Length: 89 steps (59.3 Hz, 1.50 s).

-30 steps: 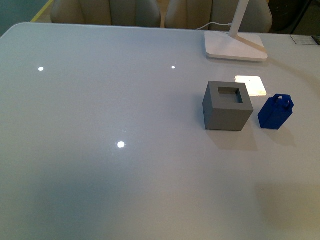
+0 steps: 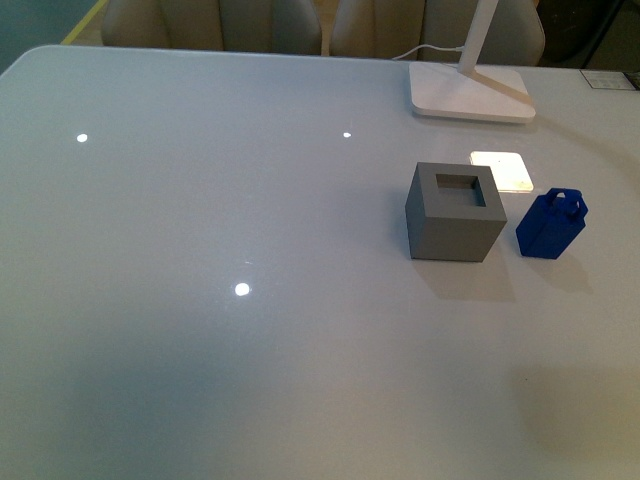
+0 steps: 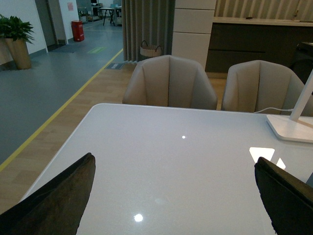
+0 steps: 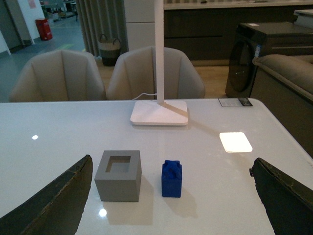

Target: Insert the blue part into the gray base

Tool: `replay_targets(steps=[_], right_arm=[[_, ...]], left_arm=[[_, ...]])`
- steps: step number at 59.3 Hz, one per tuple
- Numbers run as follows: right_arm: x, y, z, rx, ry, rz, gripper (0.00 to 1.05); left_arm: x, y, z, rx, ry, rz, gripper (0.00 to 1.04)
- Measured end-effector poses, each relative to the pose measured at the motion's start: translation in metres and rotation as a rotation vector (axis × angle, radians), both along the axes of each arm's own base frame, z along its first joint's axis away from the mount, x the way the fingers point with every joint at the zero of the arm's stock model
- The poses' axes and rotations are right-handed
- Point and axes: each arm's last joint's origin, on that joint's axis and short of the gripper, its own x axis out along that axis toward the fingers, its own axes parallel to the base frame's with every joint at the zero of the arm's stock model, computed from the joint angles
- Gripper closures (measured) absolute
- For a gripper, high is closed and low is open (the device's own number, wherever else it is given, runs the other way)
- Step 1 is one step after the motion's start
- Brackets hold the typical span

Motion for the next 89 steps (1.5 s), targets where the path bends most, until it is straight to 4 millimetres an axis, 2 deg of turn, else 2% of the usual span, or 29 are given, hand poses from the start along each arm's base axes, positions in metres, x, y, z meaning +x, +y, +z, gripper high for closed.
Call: replay_targets(steps=[8, 15, 20, 26, 29, 36, 43, 48, 63, 78, 89], right_arm=[[0.0, 0.0, 0.0, 0.0, 0.0, 0.0, 0.09], [0.003, 0.011, 0.001, -0.049, 0.382, -0.104, 0.09], [0.014, 0.022, 0.011, -0.06, 0.457, -0.05, 0.09], [0.039, 0.021, 0.031, -0.015, 0.452, -0.045, 0.09], [0.057, 0.015, 0.04, 0.008, 0.457, -0.064, 0.09], [0.096, -0.005, 0.044, 0.013, 0.492, -0.142, 0.09], [0.137, -0.023, 0.03, 0.036, 0.588, -0.132, 0.09], [0.165, -0.03, 0.012, 0.036, 0.661, -0.122, 0.09], [0.227, -0.032, -0.04, 0.04, 0.817, -0.094, 0.09], [0.279, -0.021, -0.079, 0.06, 0.899, -0.11, 0.09], [0.301, -0.009, -0.096, 0.077, 0.93, -0.115, 0.09]], left_arm=[[0.0, 0.0, 0.0, 0.0, 0.0, 0.0, 0.07], [0.0, 0.0, 0.0, 0.0, 0.0, 0.0, 0.07], [0.0, 0.0, 0.0, 0.0, 0.0, 0.0, 0.07], [0.0, 0.0, 0.0, 0.0, 0.0, 0.0, 0.07], [0.0, 0.0, 0.0, 0.0, 0.0, 0.0, 0.07], [0.0, 0.0, 0.0, 0.0, 0.0, 0.0, 0.07], [0.0, 0.0, 0.0, 0.0, 0.0, 0.0, 0.07], [0.0, 0.0, 0.0, 0.0, 0.0, 0.0, 0.07], [0.0, 0.0, 0.0, 0.0, 0.0, 0.0, 0.07], [0.0, 0.0, 0.0, 0.0, 0.0, 0.0, 0.07], [0.0, 0.0, 0.0, 0.0, 0.0, 0.0, 0.07]])
